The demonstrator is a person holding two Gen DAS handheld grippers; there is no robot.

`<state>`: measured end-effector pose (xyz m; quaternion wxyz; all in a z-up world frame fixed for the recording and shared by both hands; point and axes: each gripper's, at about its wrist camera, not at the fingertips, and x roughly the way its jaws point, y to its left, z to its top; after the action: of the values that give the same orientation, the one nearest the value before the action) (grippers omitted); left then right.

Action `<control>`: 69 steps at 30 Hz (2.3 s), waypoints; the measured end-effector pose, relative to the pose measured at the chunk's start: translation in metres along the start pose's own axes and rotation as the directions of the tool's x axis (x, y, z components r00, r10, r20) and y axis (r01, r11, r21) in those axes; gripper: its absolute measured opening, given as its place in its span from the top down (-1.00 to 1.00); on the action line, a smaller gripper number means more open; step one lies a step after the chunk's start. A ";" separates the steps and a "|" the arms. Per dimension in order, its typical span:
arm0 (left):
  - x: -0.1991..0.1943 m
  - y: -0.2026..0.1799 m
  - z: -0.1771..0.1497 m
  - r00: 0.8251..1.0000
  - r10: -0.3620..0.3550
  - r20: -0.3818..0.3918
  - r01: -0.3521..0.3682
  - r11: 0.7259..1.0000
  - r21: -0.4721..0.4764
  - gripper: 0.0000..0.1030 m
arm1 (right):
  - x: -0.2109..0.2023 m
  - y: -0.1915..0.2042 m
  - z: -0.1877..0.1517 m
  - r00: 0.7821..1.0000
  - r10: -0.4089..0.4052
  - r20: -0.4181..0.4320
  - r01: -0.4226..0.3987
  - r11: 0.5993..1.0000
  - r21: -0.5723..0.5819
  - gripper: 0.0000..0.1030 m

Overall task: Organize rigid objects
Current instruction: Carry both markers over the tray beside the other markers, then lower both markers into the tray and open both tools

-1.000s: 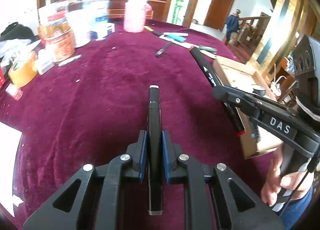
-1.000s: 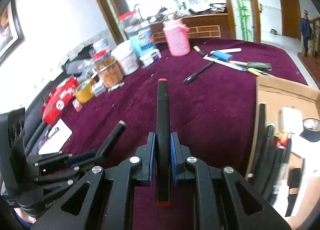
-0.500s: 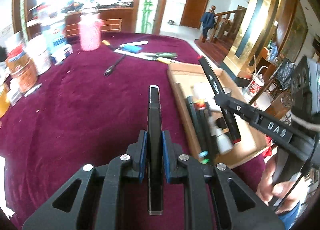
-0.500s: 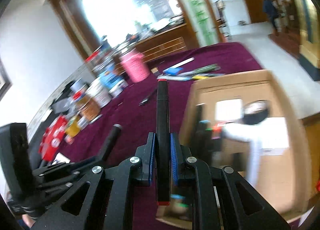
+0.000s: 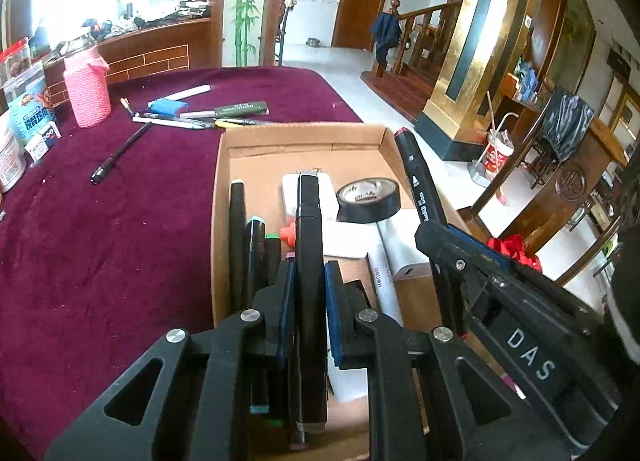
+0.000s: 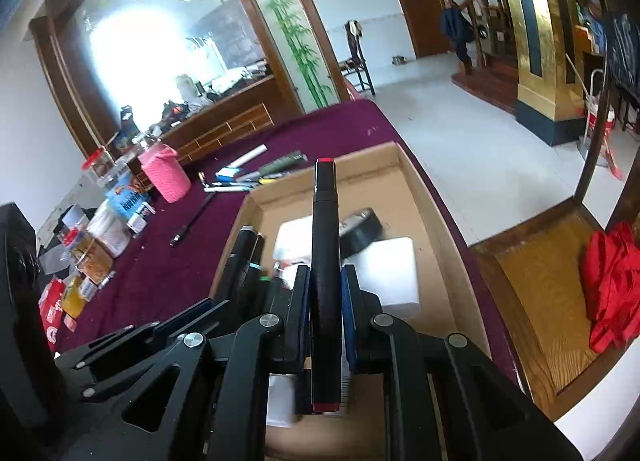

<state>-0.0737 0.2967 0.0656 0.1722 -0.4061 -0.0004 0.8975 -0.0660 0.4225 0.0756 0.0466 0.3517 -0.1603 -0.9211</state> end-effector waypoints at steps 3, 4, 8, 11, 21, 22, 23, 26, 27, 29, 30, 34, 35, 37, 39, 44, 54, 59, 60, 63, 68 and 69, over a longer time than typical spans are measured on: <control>0.001 0.001 -0.002 1.000 0.005 0.010 -0.005 1.000 0.007 0.76 | 0.006 0.000 0.000 1.000 -0.004 -0.020 0.004 1.000 -0.005 0.75; 0.001 0.002 -0.002 1.000 0.011 0.017 -0.011 1.000 0.010 0.76 | 0.009 0.001 0.000 1.000 0.000 -0.028 -0.001 1.000 -0.006 0.75; 0.005 0.002 -0.006 1.000 0.019 0.019 -0.019 1.000 0.018 0.76 | 0.013 -0.004 -0.003 0.999 -0.011 -0.053 0.010 1.000 -0.007 0.75; 0.007 0.000 -0.008 1.000 0.023 0.018 -0.023 0.999 0.027 0.76 | 0.016 -0.005 -0.006 0.998 -0.021 -0.065 0.021 1.000 -0.006 0.75; 0.009 -0.003 -0.013 0.998 0.048 0.028 -0.049 0.997 0.052 0.76 | 0.019 -0.009 -0.007 0.996 -0.030 -0.086 0.031 1.000 0.001 0.75; 0.010 -0.003 -0.013 0.998 0.051 0.028 -0.052 0.997 0.053 0.76 | 0.019 -0.010 -0.007 0.996 -0.030 -0.088 0.030 1.000 0.003 0.75; 0.011 -0.003 -0.014 0.998 0.053 0.028 -0.055 0.997 0.054 0.76 | 0.020 -0.010 -0.007 0.996 -0.028 -0.089 0.029 1.000 0.006 0.75; 0.011 -0.002 -0.014 0.998 0.060 0.030 -0.062 0.997 0.054 0.76 | 0.020 -0.010 -0.007 0.996 -0.028 -0.089 0.029 1.000 0.009 0.75; 0.012 -0.002 -0.015 0.998 0.062 0.030 -0.064 0.996 0.054 0.76 | 0.020 -0.010 -0.007 0.996 -0.027 -0.090 0.028 1.000 0.009 0.75; 0.013 -0.002 -0.015 0.997 0.066 0.030 -0.068 0.996 0.056 0.76 | 0.020 -0.011 -0.007 0.996 -0.027 -0.090 0.029 1.000 0.010 0.75; 0.014 -0.002 -0.016 0.997 0.068 0.030 -0.069 0.996 0.057 0.76 | 0.020 -0.010 -0.007 0.996 -0.027 -0.090 0.028 1.000 0.010 0.75; 0.014 -0.002 -0.017 0.997 0.074 0.032 -0.076 0.995 0.060 0.76 | 0.019 -0.011 -0.007 0.996 -0.027 -0.090 0.029 1.000 0.010 0.75; 0.014 -0.002 -0.017 0.997 0.076 0.033 -0.078 0.995 0.062 0.76 | 0.019 -0.011 -0.007 0.996 -0.028 -0.090 0.029 1.000 0.009 0.75; 0.014 -0.003 -0.018 0.996 0.079 0.034 -0.081 0.995 0.064 0.76 | 0.019 -0.011 -0.007 0.996 -0.028 -0.090 0.029 1.000 0.010 0.75; 0.015 -0.004 -0.018 0.996 0.083 0.035 -0.085 0.994 0.068 0.76 | 0.019 -0.011 -0.007 0.996 -0.027 -0.090 0.028 1.000 0.010 0.75; 0.014 -0.006 -0.019 0.995 0.092 0.044 -0.095 0.993 0.075 0.76 | 0.019 -0.011 -0.007 0.996 -0.028 -0.090 0.029 1.000 0.011 0.75; 0.015 -0.007 -0.020 0.994 0.101 0.050 -0.105 0.991 0.083 0.76 | 0.019 -0.012 -0.007 0.995 -0.027 -0.091 0.028 1.000 0.011 0.75; 0.015 -0.007 -0.021 0.993 0.105 0.055 -0.110 0.990 0.090 0.76 | 0.019 -0.012 -0.007 0.996 -0.027 -0.090 0.028 1.000 0.011 0.75; 0.015 -0.007 -0.021 0.993 0.106 0.056 -0.111 0.990 0.091 0.76 | 0.019 -0.013 -0.007 0.996 -0.027 -0.090 0.028 1.000 0.010 0.75; 0.016 -0.007 -0.021 0.992 0.108 0.057 -0.113 0.989 0.092 0.76 | 0.019 -0.012 -0.007 0.996 -0.027 -0.091 0.029 1.000 0.011 0.75; 0.016 -0.008 -0.023 0.992 0.112 0.058 -0.117 0.988 0.099 0.76 | 0.019 -0.012 -0.007 0.996 -0.028 -0.090 0.029 1.000 0.011 0.75; 0.016 -0.008 -0.023 0.992 0.113 0.059 -0.118 0.988 0.100 0.76 | 0.020 -0.012 -0.007 0.996 -0.029 -0.090 0.030 0.999 0.010 0.75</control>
<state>-0.0640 0.3062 0.0393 0.1405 -0.3721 0.0648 0.9152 -0.0754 0.4278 0.0541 0.0382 0.3953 -0.1582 -0.9040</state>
